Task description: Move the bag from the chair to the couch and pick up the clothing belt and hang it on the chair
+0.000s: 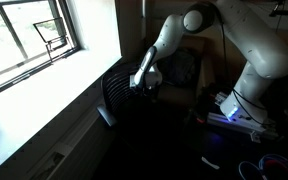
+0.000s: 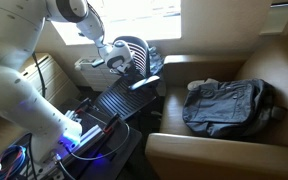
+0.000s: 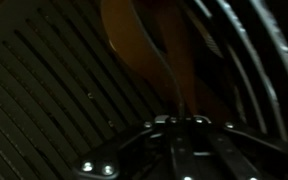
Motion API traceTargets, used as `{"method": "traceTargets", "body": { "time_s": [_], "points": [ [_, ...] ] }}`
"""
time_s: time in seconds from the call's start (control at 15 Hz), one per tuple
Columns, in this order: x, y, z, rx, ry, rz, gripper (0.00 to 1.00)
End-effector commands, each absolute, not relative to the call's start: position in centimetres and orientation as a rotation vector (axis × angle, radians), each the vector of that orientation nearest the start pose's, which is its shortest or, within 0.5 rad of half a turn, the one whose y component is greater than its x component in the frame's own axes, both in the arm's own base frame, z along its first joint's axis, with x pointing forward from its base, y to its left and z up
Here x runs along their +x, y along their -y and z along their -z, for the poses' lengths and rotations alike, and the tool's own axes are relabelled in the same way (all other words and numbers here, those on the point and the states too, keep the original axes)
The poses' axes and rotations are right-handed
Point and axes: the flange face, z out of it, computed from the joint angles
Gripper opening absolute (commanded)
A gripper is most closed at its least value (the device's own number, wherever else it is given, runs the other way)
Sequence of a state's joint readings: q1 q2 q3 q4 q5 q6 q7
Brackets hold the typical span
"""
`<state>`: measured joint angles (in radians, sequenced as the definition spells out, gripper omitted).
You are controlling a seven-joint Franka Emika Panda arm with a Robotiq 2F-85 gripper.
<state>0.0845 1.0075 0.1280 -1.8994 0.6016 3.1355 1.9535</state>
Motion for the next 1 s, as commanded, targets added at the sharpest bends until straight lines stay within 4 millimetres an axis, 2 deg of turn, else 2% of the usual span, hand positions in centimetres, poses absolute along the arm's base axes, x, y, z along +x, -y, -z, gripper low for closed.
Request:
{"method": "traceTargets", "body": {
  "time_s": [0.0,0.13,0.33,0.4,0.47,0.53,0.6,0.67,0.8,0.87,0.93],
  "points": [
    [54.9,-3.6,-5.8,-0.911,-2.683,0.029,0.0],
    [55.1,-1.8,-10.0,-0.748,-2.614,0.024,0.0],
    [52.8,0.9,-14.4,-0.478,-2.644,0.009,0.0],
    [52.4,0.9,-13.6,-0.414,-2.671,0.031,0.0],
    [51.8,0.0,-11.6,-0.466,-2.714,0.043,0.0],
    [50.3,-1.3,-8.1,-0.554,-2.778,0.047,0.0],
    [50.1,-2.5,-6.3,-0.611,-2.808,0.001,0.0],
    [51.5,0.0,-10.1,-0.551,-2.747,0.003,0.01],
    [49.8,-2.7,-6.6,-0.618,-2.804,-0.004,0.01],
    [49.4,-3.5,-5.8,-0.634,-2.815,-0.007,0.0],
    [50.2,-3.2,-7.3,-0.596,-2.767,0.055,0.0]
  ]
}}
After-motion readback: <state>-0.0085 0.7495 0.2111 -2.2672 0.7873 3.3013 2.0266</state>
